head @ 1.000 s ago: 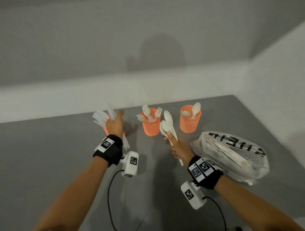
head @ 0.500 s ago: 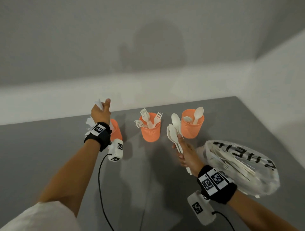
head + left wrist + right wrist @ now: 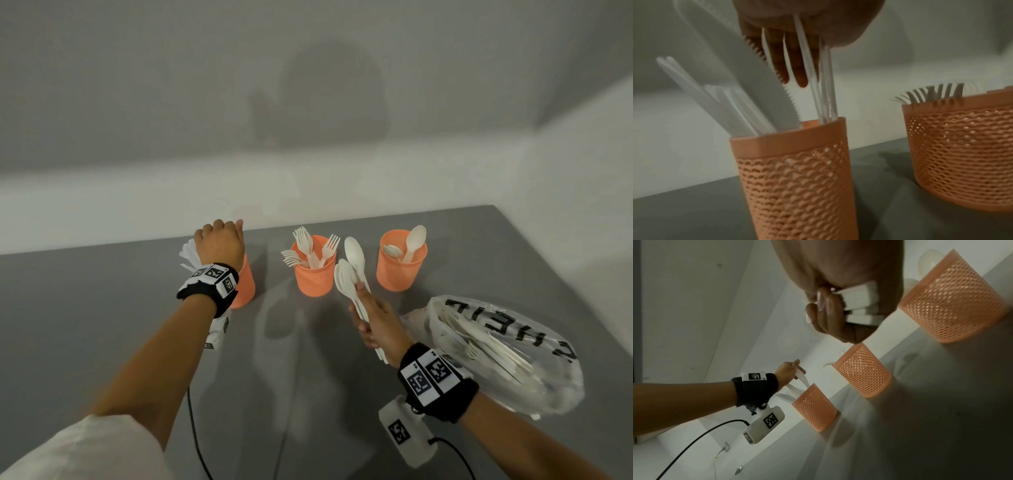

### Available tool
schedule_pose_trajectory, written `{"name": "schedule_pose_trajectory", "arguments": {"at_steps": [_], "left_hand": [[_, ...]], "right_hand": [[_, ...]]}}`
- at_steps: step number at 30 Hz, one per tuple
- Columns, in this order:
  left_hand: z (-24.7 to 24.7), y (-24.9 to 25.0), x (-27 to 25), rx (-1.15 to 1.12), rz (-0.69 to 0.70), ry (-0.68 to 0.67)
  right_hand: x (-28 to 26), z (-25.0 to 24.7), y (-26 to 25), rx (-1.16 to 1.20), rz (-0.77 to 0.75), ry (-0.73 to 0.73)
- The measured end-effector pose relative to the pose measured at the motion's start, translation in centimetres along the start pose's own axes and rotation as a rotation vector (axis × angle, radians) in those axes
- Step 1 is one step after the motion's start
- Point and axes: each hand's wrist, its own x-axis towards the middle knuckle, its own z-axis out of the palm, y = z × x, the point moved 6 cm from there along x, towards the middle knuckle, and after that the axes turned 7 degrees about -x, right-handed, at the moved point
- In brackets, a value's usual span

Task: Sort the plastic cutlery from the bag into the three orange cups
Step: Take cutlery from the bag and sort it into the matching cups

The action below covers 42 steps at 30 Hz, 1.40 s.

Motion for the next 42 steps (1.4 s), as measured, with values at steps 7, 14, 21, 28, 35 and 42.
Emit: {"name": "schedule_pose_trajectory", "arguments": {"at_steps": [7, 14, 21, 28, 35, 42], "left_hand": [[1.4, -0.3, 0.9, 0.268, -0.044, -0.165], [-2.0, 2.1, 1.0, -0.067, 0.057, -0.013], [-5.1, 10.5, -7.2, -0.883, 0.042, -0.206], [0.3, 13.1, -15.3, -1.041, -0.180, -0.549], [1.8, 12.9, -16.9, -1.146, -0.268, -0.554], [0.3, 11.3, -16.2, -1.210, -0.370, -0.414]], "right_hand": [[0.0, -0.2, 0.5, 0.012, 0.021, 0.009], [0.0, -0.7, -0.3, 0.050, -0.033, 0.016], [-0.1, 0.3, -0.7, 0.095, -0.132, 0.140], [-0.3, 1.6, -0.8, 0.071, -0.212, 0.172], [-1.1, 2.8, -0.1, 0.061, -0.200, 0.113], [-2.3, 3.2, -0.4, 0.079, -0.256, -0.006]]}}
